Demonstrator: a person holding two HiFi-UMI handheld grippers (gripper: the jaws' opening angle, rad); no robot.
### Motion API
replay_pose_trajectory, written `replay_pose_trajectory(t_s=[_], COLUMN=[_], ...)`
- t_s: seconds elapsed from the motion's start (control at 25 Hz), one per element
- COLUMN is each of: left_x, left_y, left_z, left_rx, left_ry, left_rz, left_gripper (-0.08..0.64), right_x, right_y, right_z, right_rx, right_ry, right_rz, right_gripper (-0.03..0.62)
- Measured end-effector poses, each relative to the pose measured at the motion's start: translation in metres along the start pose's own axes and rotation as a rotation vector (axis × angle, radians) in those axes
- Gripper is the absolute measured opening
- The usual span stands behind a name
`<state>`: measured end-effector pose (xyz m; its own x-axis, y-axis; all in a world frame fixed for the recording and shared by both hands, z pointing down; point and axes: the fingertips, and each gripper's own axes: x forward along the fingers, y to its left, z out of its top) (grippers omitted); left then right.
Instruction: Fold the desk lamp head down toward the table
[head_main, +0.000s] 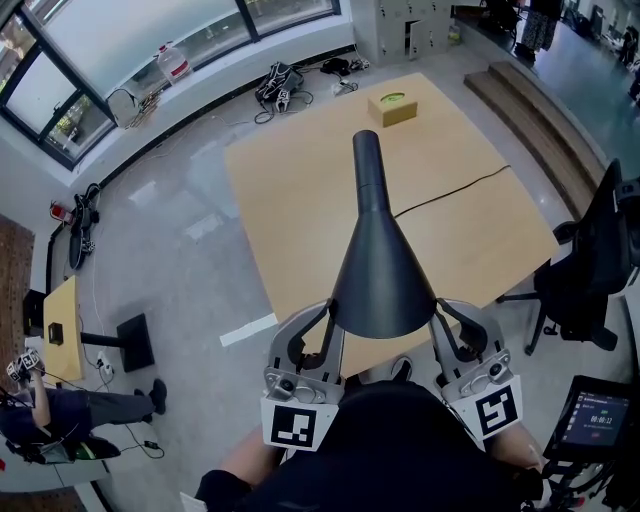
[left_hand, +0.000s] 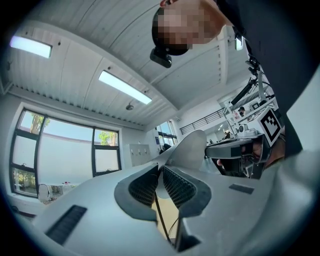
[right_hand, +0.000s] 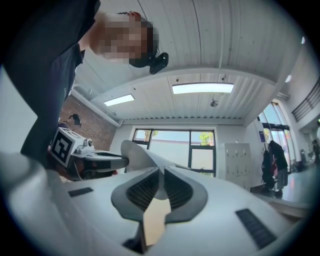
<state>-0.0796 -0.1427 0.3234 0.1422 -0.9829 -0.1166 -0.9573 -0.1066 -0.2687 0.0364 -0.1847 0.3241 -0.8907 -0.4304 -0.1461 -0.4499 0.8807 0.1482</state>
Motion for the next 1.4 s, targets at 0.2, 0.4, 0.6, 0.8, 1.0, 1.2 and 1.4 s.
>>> replay_pose_trajectory(t_s=[0.2, 0.4, 0.6, 0.8, 1.0, 1.2, 1.4], left_x=[0.0, 0.0, 0.001, 0.004, 0.006, -0.005, -0.013], left_y=[-0.004, -0.007, -0.01, -0.01, -0.01, -0.003, 0.007], left_z=[-0.01, -0.021, -0.029, -0.042, -0.045, -0.055, -0.056], left_rx=[-0.042, -0.083, -0.096, -0.14, -0.081, -0.129, -0.118], left_ry=[0.038, 0.091, 0.128, 0.18, 0.194, 0.239, 0.264], left_rz=[-0.03, -0.056, -0.087, -0.113, -0.15, -0.12, -0.103], left_gripper=[0.026, 0.041, 0.052, 0.066, 0.072, 0.072, 0.086], right_x=[0.0, 0.001, 0.001, 0.005, 0.001, -0.009, -0.009], right_y=[0.003, 0.004, 0.005, 0.01, 0.009, -0.011, -0.03], right_z=[-0.01, -0.02, -0.028, -0.039, -0.054, -0.048, -0.03], right_rx=[-0.065, -0.092, -0.096, -0.142, -0.143, 0.037, 0.221], right_ry=[0.047, 0.093, 0.124, 0.182, 0.257, 0.21, 0.132], right_rz=[0.007, 0.028, 0.054, 0.091, 0.104, 0.07, 0.046], right_gripper=[0.02, 0.04, 0.051, 0.098, 0.117, 0.117, 0.115])
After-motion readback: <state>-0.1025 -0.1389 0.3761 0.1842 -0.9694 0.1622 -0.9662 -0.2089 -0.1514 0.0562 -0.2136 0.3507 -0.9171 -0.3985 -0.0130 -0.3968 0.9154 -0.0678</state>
